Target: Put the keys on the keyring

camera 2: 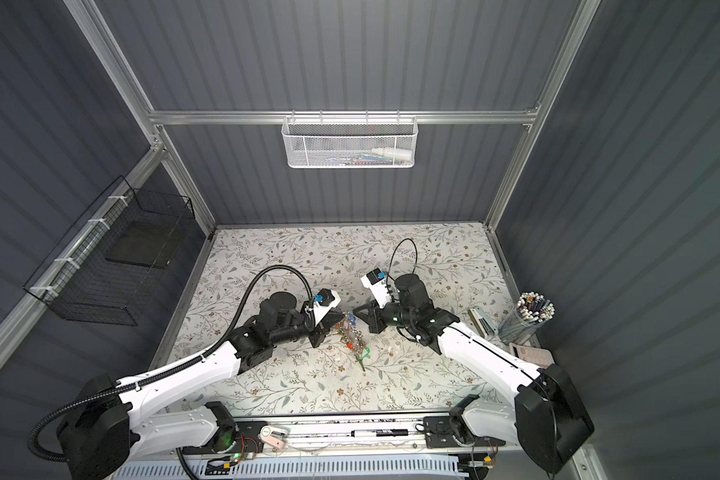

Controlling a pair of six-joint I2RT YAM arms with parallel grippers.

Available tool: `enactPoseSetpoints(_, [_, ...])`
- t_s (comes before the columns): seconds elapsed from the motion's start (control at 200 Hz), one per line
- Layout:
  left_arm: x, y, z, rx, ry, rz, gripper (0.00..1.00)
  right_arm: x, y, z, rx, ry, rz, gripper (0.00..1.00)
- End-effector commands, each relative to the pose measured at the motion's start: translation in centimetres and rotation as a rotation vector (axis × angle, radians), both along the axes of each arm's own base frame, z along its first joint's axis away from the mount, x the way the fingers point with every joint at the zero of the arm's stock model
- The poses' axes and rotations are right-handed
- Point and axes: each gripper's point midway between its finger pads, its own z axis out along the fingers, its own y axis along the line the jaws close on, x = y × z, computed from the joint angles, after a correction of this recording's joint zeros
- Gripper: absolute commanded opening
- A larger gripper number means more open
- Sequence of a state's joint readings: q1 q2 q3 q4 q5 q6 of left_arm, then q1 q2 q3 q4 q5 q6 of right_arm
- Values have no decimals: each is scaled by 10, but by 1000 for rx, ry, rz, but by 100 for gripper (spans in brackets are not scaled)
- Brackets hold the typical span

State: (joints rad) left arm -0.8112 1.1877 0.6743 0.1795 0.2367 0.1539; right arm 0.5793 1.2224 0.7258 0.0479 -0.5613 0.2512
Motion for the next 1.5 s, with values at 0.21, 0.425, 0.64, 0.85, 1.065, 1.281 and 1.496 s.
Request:
enactPoseSetpoints(0.21, [2,-7,24,-67,-50,-10,0,3,1,0,-3,16,-7,0])
enactPoseSetpoints(0.425, [1,-10,32,-120,-45,-12,0,5,2,-5,0,26,-15,0])
enactPoseSetpoints(0.64, [2,-12,43,-190,-47,1,0,5,3,-4,15,30,-13,0])
enactPoseSetpoints(0.85, [3,-17,47,-235,-31,-7,0,6,-3,7,55,14,-37,0])
enactPoseSetpoints(1.065, [4,-20,53,-291,-21,-4,0,10,-24,19,124,2,-100,0])
enactPoseSetpoints(1.281, [3,-24,57,-339,-10,-21,0,11,-44,30,157,-37,-164,2])
enactPoseSetpoints(1.496, [6,-31,66,-376,-24,-39,0,27,-69,43,220,-55,-259,18])
